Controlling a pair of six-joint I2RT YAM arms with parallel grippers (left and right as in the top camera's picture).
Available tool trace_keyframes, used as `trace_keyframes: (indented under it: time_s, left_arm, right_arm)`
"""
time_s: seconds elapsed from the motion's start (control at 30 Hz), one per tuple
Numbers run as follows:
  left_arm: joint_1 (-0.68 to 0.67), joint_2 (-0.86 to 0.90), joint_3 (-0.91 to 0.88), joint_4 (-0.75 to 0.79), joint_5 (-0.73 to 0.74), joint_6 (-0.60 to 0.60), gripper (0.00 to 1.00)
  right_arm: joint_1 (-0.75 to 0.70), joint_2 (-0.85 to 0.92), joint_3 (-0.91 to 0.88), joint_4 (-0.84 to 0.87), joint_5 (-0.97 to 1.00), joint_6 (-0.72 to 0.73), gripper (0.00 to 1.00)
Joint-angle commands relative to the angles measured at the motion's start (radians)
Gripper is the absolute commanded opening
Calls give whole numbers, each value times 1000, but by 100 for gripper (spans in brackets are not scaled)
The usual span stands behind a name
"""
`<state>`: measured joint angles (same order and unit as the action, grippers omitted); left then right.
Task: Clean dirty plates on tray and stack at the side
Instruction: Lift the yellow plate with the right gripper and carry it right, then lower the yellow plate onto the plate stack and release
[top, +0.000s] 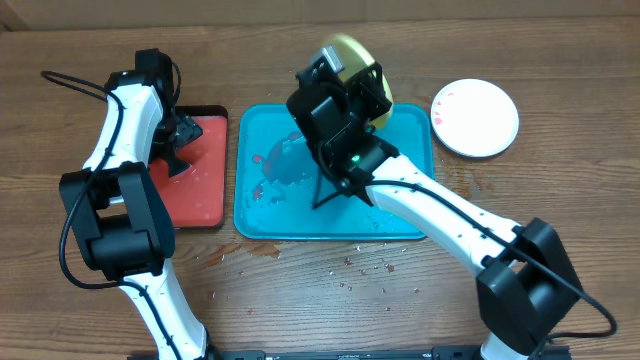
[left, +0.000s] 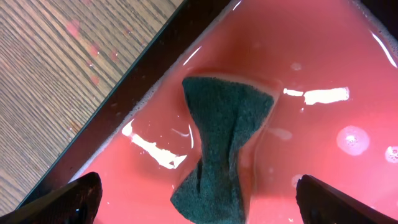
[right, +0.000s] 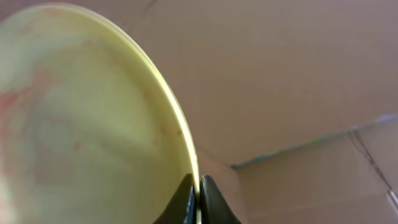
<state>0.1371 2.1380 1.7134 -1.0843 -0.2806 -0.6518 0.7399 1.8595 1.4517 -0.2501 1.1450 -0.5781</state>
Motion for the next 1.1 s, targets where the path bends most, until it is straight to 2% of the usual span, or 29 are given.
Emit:
trace_keyframes:
  time_s: [0.0, 0.13, 0.23, 0.3, 0.5, 0.57, 0.7, 0.77, 0.87, 1.07]
  left_arm:
    - [-7, -2, 2, 1, 1, 1, 100]
    - [-7, -2, 2, 1, 1, 1, 100]
    - [-7, -2, 2, 1, 1, 1, 100]
    - [-6, -2, 2, 1, 1, 1, 100]
    - [-7, -2, 2, 1, 1, 1, 100]
    - [-7, -2, 2, 1, 1, 1, 100]
    - [-6, -2, 2, 1, 1, 1, 100]
    - [-6, -2, 2, 1, 1, 1, 100]
    - [-7, -2, 2, 1, 1, 1, 100]
    - [-6, -2, 2, 1, 1, 1, 100]
  right_arm:
    - [0, -14, 3, -185, -200, -257, 4]
    - [-6, -14, 3, -39, 12, -156, 4]
    - [-12, -14, 3, -51, 0, -157, 4]
    - [-35, -14, 3, -44, 24, -83, 4]
    - [-248, -14, 3, -96, -16, 432, 4]
    - [-351, -17, 3, -179, -156, 568, 4]
    - [-594, -18, 3, -340, -663, 806, 4]
    - [-728, -17, 1, -382, -966, 861, 4]
    - [-890, -17, -15, -380, -1293, 867, 4]
    - [-1039, -16, -33, -391, -1368, 867, 4]
